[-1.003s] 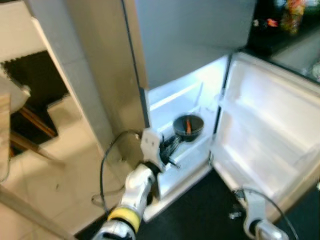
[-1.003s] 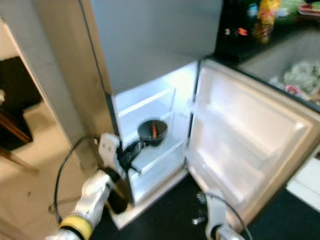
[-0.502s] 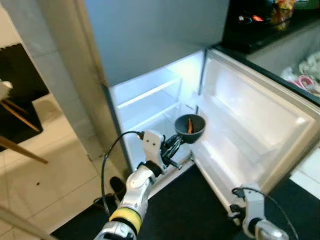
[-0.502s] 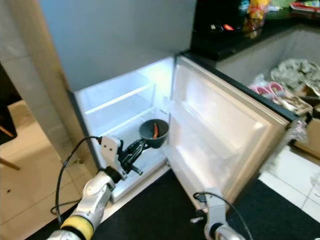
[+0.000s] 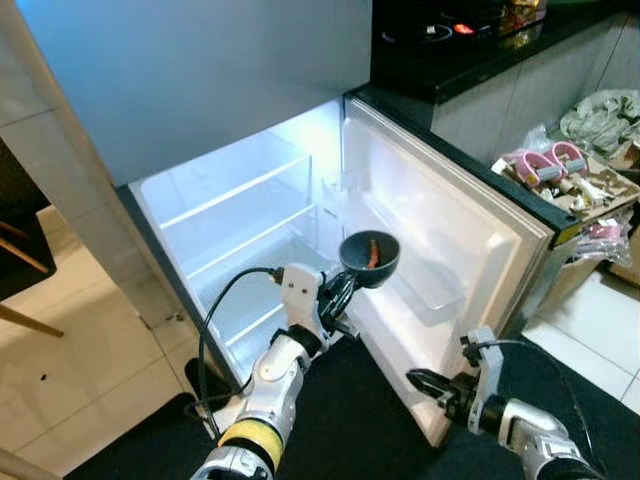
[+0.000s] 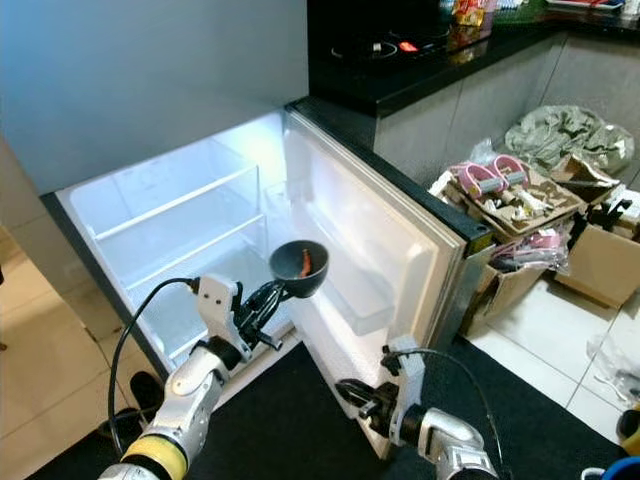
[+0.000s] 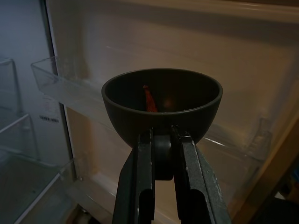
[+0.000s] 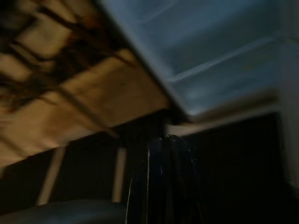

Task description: Restocking fridge

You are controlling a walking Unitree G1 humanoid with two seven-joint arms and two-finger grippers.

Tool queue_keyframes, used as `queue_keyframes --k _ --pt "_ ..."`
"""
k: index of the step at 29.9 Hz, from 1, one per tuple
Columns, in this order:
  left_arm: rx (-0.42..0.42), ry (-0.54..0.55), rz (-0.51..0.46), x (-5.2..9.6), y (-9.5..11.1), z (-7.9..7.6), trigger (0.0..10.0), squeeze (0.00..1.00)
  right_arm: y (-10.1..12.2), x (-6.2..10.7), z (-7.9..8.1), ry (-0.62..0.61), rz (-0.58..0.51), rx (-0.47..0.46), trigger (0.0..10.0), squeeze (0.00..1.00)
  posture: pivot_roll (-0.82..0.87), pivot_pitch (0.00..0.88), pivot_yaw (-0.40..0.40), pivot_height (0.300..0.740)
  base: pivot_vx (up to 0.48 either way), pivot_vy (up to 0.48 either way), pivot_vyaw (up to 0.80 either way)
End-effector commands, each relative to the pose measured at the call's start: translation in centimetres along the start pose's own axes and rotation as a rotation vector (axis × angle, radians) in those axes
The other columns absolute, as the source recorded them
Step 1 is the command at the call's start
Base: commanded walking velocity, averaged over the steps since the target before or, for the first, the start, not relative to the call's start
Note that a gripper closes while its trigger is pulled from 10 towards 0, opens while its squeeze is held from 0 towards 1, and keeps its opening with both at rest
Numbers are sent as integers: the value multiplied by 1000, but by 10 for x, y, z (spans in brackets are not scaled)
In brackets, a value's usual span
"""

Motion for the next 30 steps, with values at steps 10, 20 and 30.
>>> queue_keyframes --k 10,20,30 --pt "-68 180 -8 22 3 38 10000 0 29 -12 21 214 -114 32 10000 0 -92 62 47 740 0 0 0" --pt "-94 335 -54 39 15 69 10000 0 48 -12 0 39 -176 64 10000 0 -84 61 44 740 0 0 0" --pt "-96 345 -51 41 13 69 10000 0 82 15 -53 -388 -255 151 10000 0 -83 66 45 740 0 0 0"
Point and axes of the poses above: a point about 5 cm out from each wrist's last joint towards the gripper, its own x axis pointing back from the gripper into the wrist, its own y axis along the axis of the wrist's last joint, z = x × y, the point moved 3 cm from there along -x, pointing out of the wrist towards the gripper, and after that the axes turned 11 degrees about x, right-handed, at the moved point
